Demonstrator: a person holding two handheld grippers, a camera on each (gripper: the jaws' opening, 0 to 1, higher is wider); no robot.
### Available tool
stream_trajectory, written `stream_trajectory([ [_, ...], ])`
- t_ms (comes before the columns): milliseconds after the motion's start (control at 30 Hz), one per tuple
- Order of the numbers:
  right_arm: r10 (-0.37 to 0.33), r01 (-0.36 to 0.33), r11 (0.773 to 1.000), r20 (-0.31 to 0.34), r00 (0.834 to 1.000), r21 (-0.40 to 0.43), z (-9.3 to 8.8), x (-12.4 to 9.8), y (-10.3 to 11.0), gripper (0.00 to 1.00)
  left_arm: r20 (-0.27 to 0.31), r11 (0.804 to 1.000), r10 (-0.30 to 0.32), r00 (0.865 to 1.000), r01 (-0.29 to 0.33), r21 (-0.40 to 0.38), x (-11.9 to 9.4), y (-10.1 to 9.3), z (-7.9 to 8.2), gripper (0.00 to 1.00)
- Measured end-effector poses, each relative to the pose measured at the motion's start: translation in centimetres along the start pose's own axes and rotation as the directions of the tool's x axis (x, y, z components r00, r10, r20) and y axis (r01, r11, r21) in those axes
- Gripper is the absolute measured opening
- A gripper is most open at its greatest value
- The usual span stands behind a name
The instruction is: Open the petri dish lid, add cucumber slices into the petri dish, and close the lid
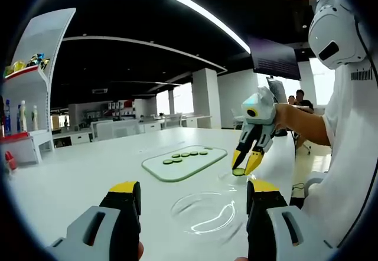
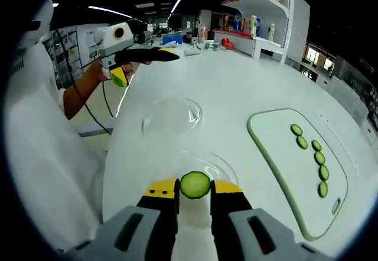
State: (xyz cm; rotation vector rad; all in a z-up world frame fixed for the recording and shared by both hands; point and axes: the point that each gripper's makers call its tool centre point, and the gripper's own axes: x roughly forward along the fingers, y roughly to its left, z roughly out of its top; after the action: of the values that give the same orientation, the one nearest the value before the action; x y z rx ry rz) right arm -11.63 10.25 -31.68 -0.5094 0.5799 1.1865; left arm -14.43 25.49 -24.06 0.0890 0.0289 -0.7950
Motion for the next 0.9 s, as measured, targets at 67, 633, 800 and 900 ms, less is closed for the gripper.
stream_trajectory([
  [67,0.0,0.0,1.0,0.0,1.0,0.002,-0.02,0.05,0.03,0.2,0.001,1.0,0.001,1.0,-0.001,0.0,-0.04,0.04,0.05,0.73],
  [633,0.016,-0.016,1.0,-0.011,1.0,0.013,-0.12,0.38,0.63,0.23,-0.005,1.0,-0.007,1.0,0.007,0.002,0.11,-0.13,-0.02,0.73],
  [800,0.005,-0.005,1.0,-0.011,1.0,0.01,-0.15,0.34,0.47,0.28,-0.009,1.0,-0.007,1.0,0.007,0.002,0.06,-0.14,-0.13,0.73],
  [900,0.001,-0.001,1.0,-0.004,1.0,0.01,0.03,0.19,0.41,0.28,-0.01,1.0,-0.005,1.0,0.005,0.001,0.04,-0.09,-0.16,0.73],
])
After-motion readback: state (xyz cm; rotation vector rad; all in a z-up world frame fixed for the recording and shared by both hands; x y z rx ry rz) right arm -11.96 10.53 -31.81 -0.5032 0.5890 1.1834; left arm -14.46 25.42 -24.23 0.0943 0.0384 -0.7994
